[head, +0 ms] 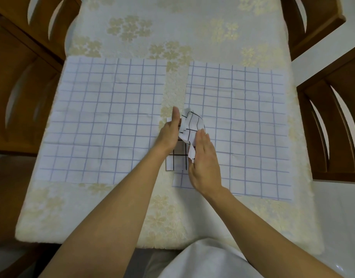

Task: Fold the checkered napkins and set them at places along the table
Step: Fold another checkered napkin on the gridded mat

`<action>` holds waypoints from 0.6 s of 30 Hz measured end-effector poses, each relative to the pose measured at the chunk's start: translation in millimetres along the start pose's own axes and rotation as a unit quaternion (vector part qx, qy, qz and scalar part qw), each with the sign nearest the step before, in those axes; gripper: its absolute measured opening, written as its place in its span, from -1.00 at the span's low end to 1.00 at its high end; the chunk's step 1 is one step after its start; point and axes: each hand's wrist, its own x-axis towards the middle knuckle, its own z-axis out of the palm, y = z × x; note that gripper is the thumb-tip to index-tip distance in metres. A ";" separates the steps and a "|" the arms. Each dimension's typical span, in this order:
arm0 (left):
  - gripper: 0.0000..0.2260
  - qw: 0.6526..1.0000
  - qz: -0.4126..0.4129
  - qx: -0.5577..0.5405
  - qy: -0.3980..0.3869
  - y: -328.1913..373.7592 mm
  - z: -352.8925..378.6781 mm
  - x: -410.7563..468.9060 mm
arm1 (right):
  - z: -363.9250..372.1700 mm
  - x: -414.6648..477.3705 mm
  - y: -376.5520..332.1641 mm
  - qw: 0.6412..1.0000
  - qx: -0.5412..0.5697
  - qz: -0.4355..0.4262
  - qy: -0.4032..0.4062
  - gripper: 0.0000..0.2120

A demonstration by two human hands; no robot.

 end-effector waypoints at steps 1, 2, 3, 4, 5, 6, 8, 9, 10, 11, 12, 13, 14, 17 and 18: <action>-0.33 1.000 0.002 0.008 -0.008 2.9 -3.5 0.7 | 1.5 0.6 -0.5 1.000 -0.015 -0.009 -0.002 -0.27; -0.33 1.000 0.008 0.027 -0.011 3.7 -7.8 2.1 | 3.3 1.2 0.0 0.999 -0.028 -0.015 -0.005 -0.27; -0.35 0.998 0.015 0.056 -0.009 3.1 -12.6 4.7 | 4.9 1.8 0.9 0.999 -0.039 -0.020 -0.007 -0.30; -0.36 0.996 0.021 0.089 0.001 1.4 -16.9 8.3 | 6.6 2.3 1.8 0.999 -0.048 -0.022 -0.010 -0.33; -0.42 0.993 0.024 0.118 0.018 -0.6 -20.0 12.5 | 8.3 2.5 2.8 0.998 -0.054 -0.022 -0.013 -0.35; -0.50 0.988 0.028 0.144 0.039 -3.0 -22.3 16.8 | 9.9 2.4 3.1 0.998 -0.060 -0.023 -0.015 -0.35; -0.65 0.980 0.049 0.176 0.074 -4.0 -26.3 24.4 | 13.2 0.9 2.3 0.997 -0.072 -0.027 -0.011 -0.39; -0.68 0.978 0.052 0.182 0.082 -2.2 -28.1 26.6 | 15.2 -0.2 1.7 0.997 -0.077 -0.027 -0.011 -0.42; -0.68 0.978 0.050 0.186 0.083 0.6 -30.0 28.0 | 16.9 -1.2 0.8 0.996 -0.081 -0.024 -0.014 -0.43; -0.67 0.977 0.042 0.192 0.079 1.7 -32.1 30.8 | 19.1 -1.9 1.0 0.996 -0.087 -0.020 -0.019 -0.43; -0.65 0.977 0.032 0.199 0.074 2.0 -34.0 33.8 | 21.2 -2.7 2.0 0.995 -0.095 -0.018 -0.025 -0.42; -0.64 0.976 0.022 0.204 0.068 1.2 -35.9 37.3 | 23.4 -3.5 3.8 0.994 -0.105 -0.016 -0.027 -0.42; -0.64 0.976 0.017 0.207 0.061 0.0 -37.4 39.6 | 25.0 -4.2 6.0 0.993 -0.118 -0.017 -0.028 -0.41; -0.62 0.978 0.006 0.203 0.050 -1.3 -39.0 37.9 | 25.7 -6.1 11.5 0.987 -0.154 -0.032 -0.038 -0.31; -0.60 0.977 0.005 0.206 0.049 -1.5 -38.4 36.5 | 25.0 -6.6 12.2 0.985 -0.165 -0.037 -0.045 -0.25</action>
